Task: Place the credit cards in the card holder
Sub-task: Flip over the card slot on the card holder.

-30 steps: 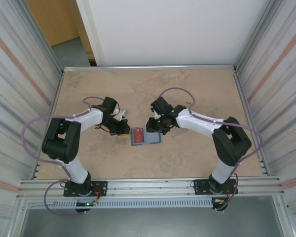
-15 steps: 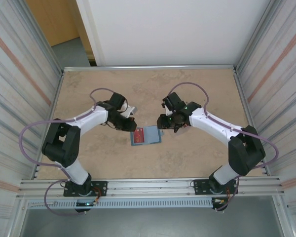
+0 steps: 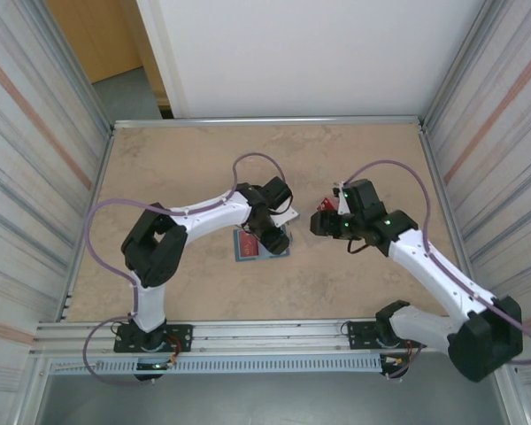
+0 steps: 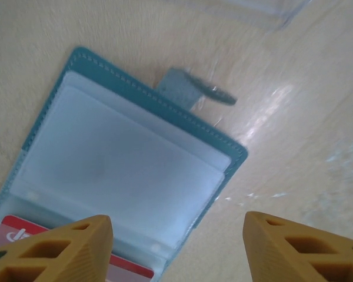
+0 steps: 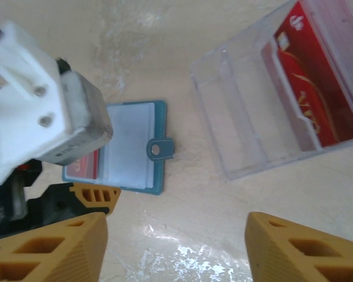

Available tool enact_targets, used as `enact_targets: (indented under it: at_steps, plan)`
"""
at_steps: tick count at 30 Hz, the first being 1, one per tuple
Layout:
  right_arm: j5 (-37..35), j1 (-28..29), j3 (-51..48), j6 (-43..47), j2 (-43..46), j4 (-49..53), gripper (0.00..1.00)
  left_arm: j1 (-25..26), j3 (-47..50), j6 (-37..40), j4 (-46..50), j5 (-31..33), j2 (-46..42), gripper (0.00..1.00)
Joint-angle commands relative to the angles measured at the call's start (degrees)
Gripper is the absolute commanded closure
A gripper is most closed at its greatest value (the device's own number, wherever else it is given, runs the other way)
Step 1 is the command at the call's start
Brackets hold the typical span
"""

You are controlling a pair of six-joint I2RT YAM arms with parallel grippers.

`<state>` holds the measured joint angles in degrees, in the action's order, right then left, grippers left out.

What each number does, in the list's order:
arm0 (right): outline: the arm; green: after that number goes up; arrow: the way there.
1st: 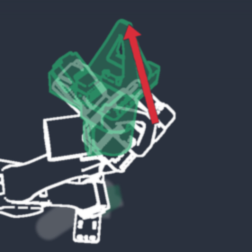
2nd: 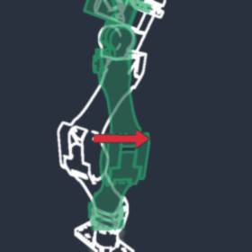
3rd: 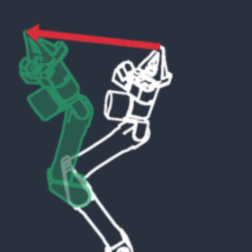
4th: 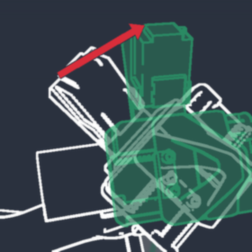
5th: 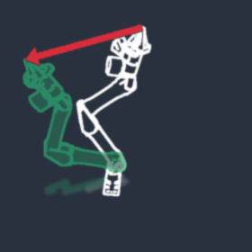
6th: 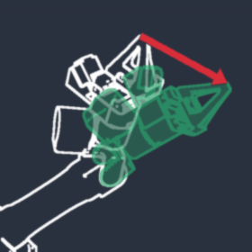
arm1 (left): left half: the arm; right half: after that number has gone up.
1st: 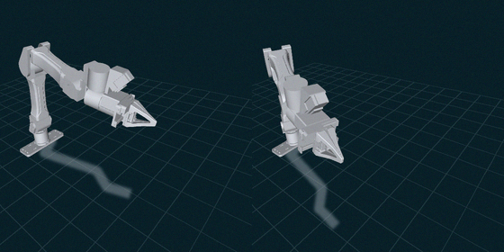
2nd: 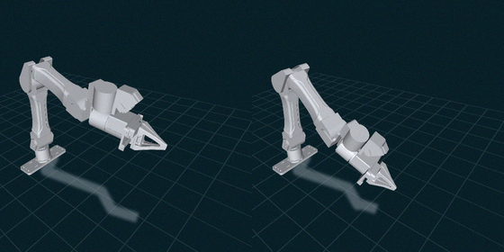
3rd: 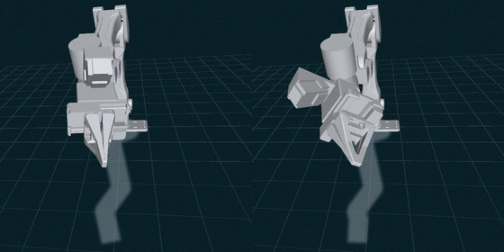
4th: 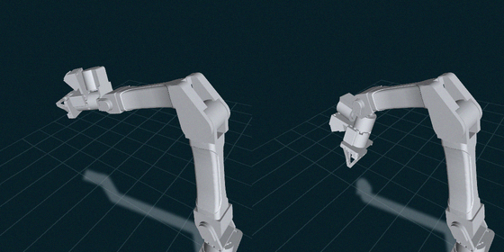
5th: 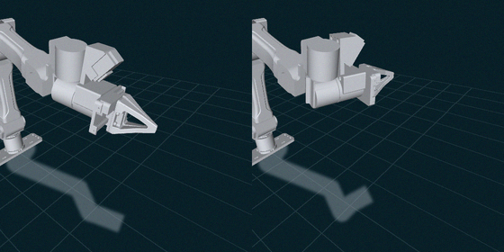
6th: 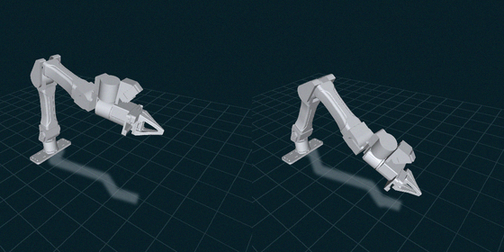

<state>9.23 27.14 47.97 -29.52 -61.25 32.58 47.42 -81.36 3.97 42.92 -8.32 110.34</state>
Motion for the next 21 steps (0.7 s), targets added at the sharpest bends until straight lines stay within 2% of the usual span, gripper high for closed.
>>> enact_targets:
  at_steps: [1, 4, 5, 8, 15, 21]
  plan:
    - [1.80, -2.12, -2.76, -0.46, 4.09, 0.50, 0.35, 0.19, -2.07, 2.62, 3.49, 4.66, 1.16, 0.39]
    - [2.20, -3.66, -3.57, 0.13, 6.68, 2.11, 0.29, 1.23, -2.31, 3.71, 3.49, 6.28, 2.08, 0.40]
    - [2.15, -3.99, -3.81, 0.30, 7.14, 2.22, 0.18, 1.48, -2.24, 3.81, 3.27, 6.43, 2.27, 0.39]
    - [2.85, -5.35, -4.11, 0.85, 8.23, 2.64, 0.14, 1.50, -2.83, 3.88, 3.50, 6.86, 3.80, 0.40]
    - [4.09, -6.74, -5.03, 1.12, 8.90, 2.08, 0.12, 2.14, -5.27, 3.41, 4.79, 4.31, 6.14, 0.44]
    - [5.87, -6.59, -6.43, 0.36, 8.40, 0.22, 0.12, 1.98, -4.75, 3.77, 4.32, 4.73, 7.17, 0.49]
